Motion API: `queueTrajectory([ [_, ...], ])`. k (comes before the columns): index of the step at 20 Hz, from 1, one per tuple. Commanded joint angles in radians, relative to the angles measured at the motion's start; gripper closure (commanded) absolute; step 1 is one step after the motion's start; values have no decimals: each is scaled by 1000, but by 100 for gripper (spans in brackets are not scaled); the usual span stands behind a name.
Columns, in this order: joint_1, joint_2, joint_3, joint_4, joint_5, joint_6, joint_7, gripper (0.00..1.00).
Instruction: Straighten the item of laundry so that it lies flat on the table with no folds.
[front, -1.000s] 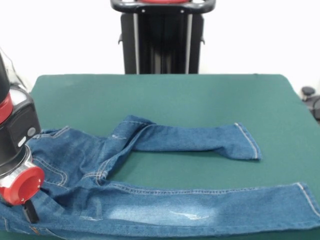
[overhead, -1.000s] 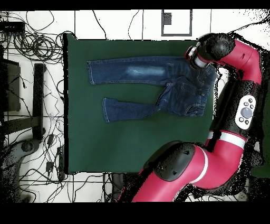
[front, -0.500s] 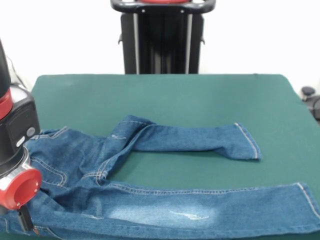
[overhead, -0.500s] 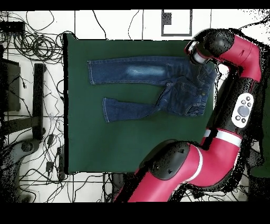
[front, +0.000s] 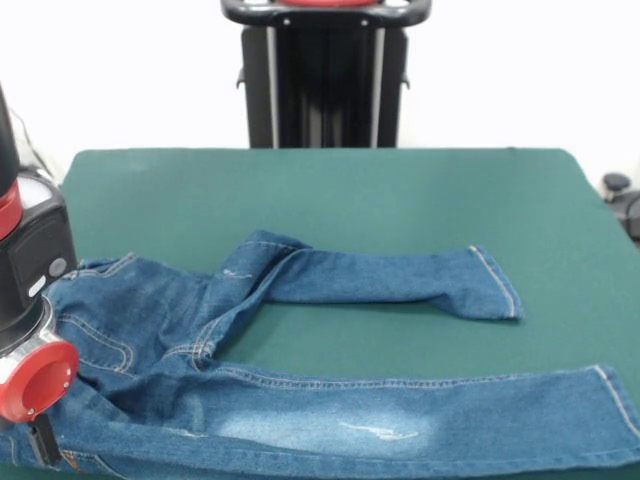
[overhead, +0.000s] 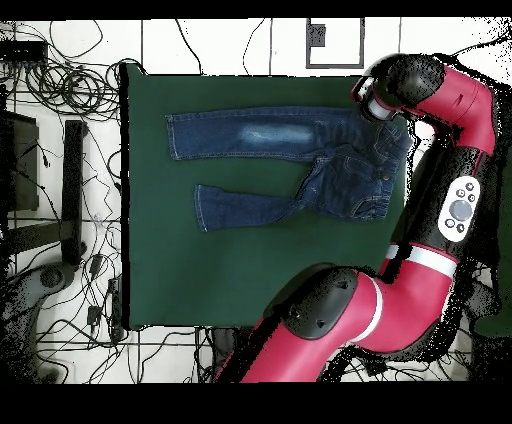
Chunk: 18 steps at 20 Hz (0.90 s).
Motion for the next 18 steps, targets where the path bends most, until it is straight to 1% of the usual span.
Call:
queueTrajectory([
  [1, 56, -9, 100, 68, -25, 22, -313, 0],
  [3, 55, -33, 71, 105, -1, 16, -284, 0],
  [5, 51, -78, 35, 169, 34, 21, -242, 0],
  [8, 42, -172, -23, 305, 85, 3, -176, 0],
  [13, 26, -349, -92, 585, 143, -103, -59, 0],
  [16, 27, -421, -114, 685, 154, -132, -8, 0],
  [18, 27, -452, -123, 728, 160, -149, 14, 0],
])
